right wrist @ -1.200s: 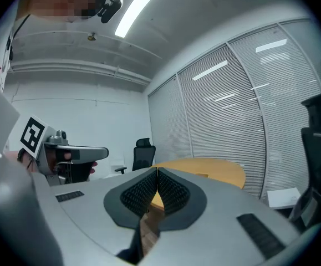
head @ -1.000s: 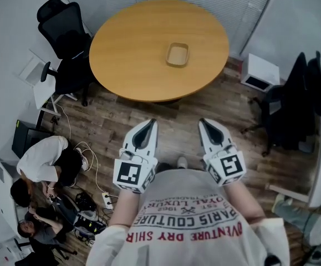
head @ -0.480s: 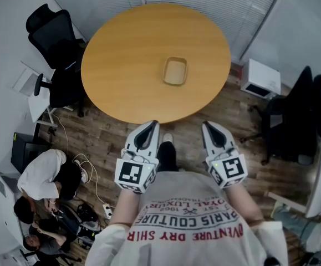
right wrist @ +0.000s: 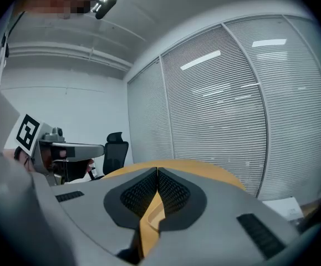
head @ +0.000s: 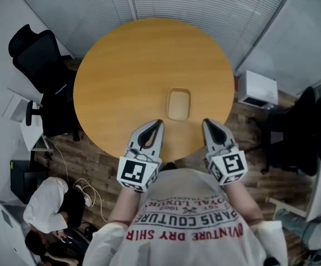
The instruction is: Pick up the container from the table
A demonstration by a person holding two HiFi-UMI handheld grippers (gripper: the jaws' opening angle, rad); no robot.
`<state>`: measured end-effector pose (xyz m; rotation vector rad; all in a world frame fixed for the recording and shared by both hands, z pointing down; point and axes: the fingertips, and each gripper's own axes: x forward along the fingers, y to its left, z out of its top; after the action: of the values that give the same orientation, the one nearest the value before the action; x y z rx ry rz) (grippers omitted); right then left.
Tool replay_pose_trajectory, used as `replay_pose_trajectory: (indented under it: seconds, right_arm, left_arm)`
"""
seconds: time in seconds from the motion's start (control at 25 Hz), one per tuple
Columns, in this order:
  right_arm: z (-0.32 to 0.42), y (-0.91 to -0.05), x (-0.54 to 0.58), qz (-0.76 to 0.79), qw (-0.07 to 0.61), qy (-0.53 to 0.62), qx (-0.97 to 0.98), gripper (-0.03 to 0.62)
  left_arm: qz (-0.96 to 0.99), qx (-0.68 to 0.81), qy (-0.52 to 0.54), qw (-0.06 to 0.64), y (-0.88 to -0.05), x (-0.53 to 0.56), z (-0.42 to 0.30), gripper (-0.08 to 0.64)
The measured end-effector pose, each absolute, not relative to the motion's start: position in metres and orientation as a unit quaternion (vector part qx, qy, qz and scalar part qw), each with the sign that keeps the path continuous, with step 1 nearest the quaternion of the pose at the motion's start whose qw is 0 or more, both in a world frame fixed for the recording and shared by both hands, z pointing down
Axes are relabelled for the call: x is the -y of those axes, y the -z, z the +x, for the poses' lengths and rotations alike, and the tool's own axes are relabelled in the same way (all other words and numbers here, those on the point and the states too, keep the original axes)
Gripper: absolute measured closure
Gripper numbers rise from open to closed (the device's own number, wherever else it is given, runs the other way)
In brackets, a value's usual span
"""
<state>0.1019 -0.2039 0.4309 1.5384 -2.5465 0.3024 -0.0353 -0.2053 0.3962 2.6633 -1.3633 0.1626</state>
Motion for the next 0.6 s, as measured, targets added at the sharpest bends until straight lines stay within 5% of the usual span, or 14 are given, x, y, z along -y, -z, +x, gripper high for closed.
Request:
replay_pose_trajectory:
  seconds: [0.6]
  right_arm:
    - [0.123,-0.556,0.309,0.559,0.181,-0.274,0.762,0.589]
  left_arm:
    - [0.881,0.447,-0.085,0.130,-0.461,0.300,-0.045,0.559]
